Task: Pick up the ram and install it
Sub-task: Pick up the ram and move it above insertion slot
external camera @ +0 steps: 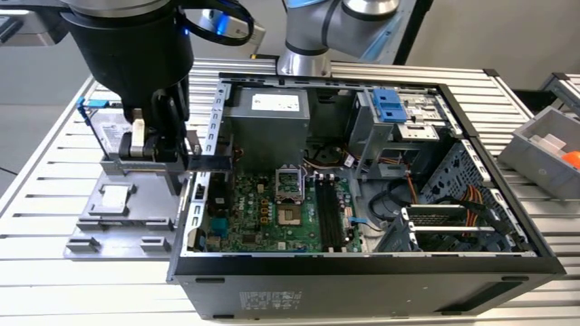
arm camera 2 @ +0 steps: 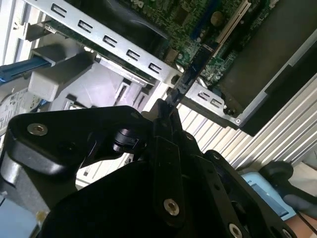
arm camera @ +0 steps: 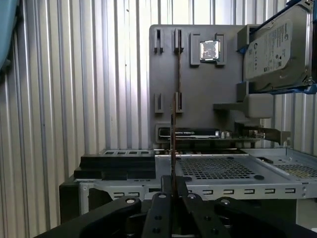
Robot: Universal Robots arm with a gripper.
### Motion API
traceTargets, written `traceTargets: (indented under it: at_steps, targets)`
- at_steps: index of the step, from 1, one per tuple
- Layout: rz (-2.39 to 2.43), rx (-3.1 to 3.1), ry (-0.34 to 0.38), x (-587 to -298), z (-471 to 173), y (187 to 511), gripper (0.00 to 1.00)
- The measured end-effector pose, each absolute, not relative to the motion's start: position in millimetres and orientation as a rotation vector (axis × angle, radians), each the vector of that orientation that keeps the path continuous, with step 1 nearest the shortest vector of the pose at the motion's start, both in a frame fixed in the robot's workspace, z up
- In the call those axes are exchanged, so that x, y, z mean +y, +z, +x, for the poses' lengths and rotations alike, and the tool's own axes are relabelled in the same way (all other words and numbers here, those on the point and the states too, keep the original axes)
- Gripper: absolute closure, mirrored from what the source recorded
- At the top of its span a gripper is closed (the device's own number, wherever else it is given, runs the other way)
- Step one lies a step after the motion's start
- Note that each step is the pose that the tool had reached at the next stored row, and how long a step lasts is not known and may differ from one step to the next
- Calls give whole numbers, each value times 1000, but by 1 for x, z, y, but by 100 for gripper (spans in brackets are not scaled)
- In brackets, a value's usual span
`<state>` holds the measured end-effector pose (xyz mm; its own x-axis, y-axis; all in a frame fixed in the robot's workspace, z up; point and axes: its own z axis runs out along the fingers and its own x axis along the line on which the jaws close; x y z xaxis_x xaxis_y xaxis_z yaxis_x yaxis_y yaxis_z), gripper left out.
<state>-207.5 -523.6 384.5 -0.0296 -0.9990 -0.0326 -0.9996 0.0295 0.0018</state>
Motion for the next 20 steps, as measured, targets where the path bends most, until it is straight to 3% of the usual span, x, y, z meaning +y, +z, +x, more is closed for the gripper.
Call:
traceTargets:
  at_steps: [20]
  targets:
    - [-2173, 2238, 37, -522, -173, 385, 100]
